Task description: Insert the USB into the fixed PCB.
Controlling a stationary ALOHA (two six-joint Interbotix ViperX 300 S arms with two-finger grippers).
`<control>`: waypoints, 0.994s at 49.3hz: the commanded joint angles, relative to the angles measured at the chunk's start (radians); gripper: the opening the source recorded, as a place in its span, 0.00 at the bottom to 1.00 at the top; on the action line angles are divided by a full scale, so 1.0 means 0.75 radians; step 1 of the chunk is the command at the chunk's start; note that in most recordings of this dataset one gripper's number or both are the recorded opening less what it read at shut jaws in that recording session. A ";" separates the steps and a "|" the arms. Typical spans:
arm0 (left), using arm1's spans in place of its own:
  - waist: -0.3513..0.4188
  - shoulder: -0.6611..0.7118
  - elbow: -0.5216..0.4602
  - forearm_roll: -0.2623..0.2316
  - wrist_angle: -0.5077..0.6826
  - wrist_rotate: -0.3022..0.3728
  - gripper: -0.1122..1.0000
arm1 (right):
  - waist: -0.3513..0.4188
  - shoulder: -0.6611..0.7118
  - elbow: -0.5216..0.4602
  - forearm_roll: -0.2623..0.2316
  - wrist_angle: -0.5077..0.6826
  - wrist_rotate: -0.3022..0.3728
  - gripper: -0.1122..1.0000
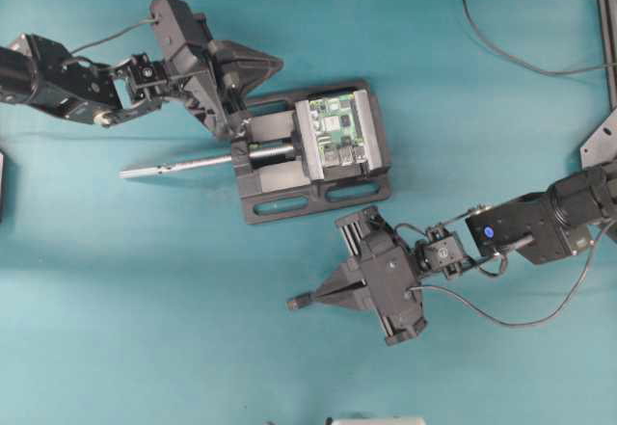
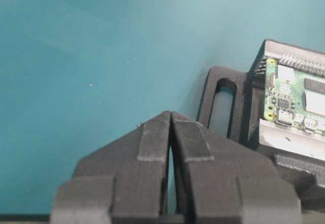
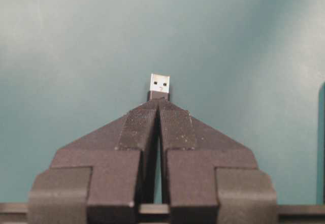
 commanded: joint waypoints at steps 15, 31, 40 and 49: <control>-0.025 -0.415 0.115 0.049 0.274 0.022 0.09 | -0.018 -0.141 0.043 0.002 0.045 0.000 0.10; -0.059 -1.100 0.522 0.049 0.382 -0.006 0.57 | -0.018 -0.133 0.016 0.002 0.049 0.002 0.25; -0.059 -1.530 0.673 0.047 0.642 0.000 0.90 | -0.016 -0.070 -0.027 0.002 0.047 0.006 0.64; -0.061 -1.916 0.781 0.053 1.084 0.022 0.87 | -0.014 0.020 -0.086 0.004 0.045 0.006 0.62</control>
